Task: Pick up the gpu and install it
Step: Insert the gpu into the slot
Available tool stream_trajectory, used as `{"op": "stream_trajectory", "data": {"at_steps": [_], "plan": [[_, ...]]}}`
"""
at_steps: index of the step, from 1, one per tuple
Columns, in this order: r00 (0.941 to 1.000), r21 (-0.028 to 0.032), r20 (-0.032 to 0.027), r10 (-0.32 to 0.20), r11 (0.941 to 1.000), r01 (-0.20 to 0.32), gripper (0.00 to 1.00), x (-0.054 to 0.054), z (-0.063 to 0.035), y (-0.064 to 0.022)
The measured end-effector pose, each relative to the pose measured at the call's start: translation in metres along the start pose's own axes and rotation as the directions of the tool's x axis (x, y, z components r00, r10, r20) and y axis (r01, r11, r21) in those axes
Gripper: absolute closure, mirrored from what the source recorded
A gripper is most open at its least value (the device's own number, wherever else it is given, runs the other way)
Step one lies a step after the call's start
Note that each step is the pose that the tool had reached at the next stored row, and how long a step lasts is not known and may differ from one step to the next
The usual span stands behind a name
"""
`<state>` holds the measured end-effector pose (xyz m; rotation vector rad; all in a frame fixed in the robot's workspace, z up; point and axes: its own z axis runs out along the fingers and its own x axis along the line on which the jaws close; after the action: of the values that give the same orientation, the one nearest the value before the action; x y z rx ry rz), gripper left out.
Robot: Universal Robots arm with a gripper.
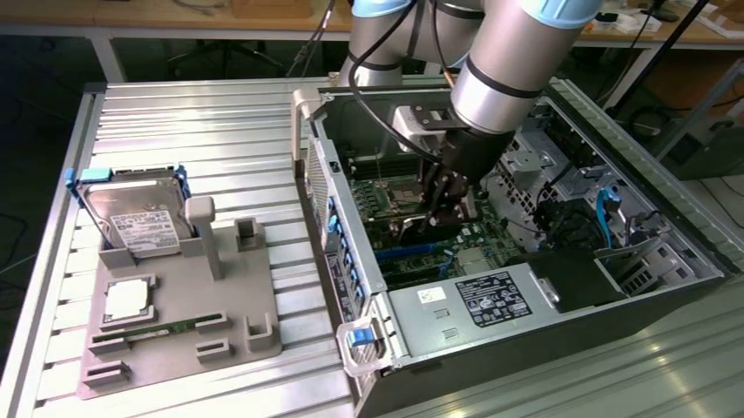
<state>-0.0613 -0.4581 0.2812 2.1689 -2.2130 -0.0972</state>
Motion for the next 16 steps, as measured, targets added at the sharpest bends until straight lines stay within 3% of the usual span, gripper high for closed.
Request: {"op": "stream_trajectory", "data": {"at_steps": [14,16], "plan": [[1.0,-0.0006,-0.0004,0.0,1.0,0.0,0.73,0.0008,0.0082,0.0041],[1.0,-0.0045,-0.0001,0.0,1.0,0.0,0.73,0.0008,0.0084,0.0045]]}}
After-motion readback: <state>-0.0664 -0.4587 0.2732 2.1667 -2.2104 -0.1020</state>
